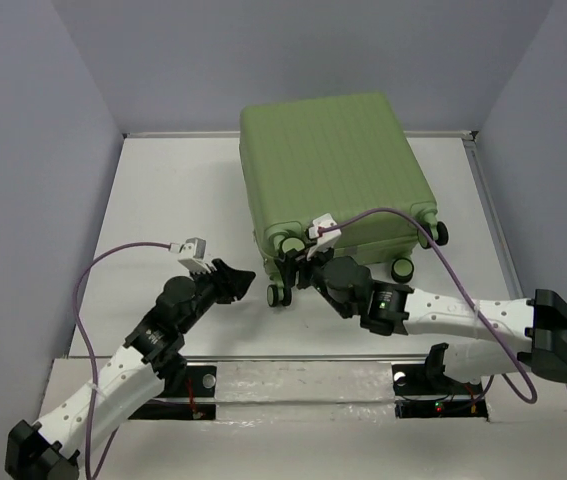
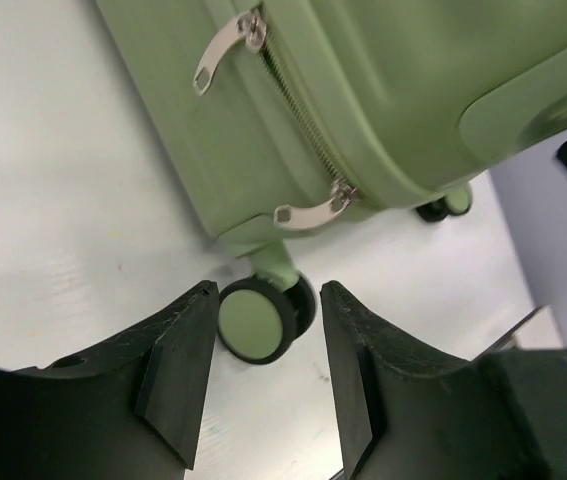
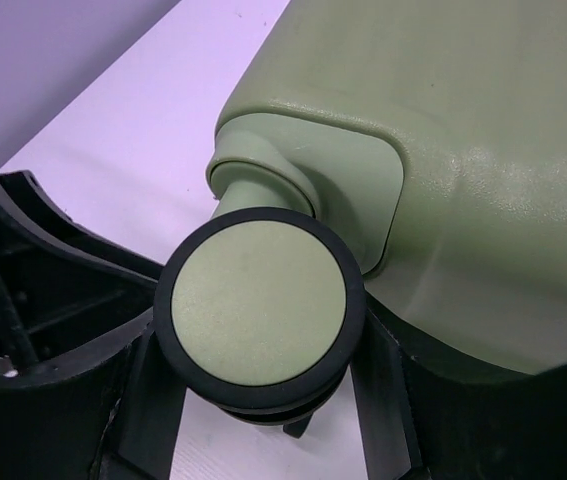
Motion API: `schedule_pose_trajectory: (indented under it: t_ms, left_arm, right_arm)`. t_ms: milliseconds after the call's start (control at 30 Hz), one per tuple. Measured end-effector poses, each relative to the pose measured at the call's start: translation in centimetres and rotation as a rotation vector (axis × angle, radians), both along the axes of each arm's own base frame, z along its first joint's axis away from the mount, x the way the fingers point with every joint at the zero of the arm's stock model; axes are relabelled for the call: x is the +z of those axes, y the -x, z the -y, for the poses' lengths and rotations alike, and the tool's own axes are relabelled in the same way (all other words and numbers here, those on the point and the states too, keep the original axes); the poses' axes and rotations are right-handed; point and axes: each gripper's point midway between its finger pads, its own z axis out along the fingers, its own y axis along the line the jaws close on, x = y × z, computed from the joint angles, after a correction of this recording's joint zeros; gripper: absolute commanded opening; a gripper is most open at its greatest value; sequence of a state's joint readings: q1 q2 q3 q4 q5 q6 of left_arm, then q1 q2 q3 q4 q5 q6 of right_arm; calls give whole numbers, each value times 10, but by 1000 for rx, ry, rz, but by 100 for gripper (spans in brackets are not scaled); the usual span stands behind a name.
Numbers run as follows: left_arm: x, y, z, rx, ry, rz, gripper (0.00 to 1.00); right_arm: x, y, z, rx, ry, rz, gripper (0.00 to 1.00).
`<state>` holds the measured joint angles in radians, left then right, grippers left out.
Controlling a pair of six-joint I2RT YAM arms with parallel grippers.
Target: Pack the luggage
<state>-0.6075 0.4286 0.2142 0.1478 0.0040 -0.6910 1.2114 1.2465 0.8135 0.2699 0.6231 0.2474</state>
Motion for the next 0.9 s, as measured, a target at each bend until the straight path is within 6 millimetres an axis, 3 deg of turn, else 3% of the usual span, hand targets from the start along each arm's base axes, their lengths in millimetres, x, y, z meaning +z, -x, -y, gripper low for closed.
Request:
schedule_pose_trajectory:
  t_ms: [133,533,800,900]
  left_arm:
    - [-23,6,8,-43,-91,-24,56]
    - [-32,-1,28,-103,-208,38,55]
    - [-20,-13,38,-104,-232,76,50]
    - [-12,-19,42,-101,-237,97,42]
  right_arm:
    - [0,2,6,5,0,-9,7]
    - [-1,1,6,10,-5,-19,7]
    - [-1,0,6,13,-10,-24,7]
    - [-1,0,6,12,-15,-27,7]
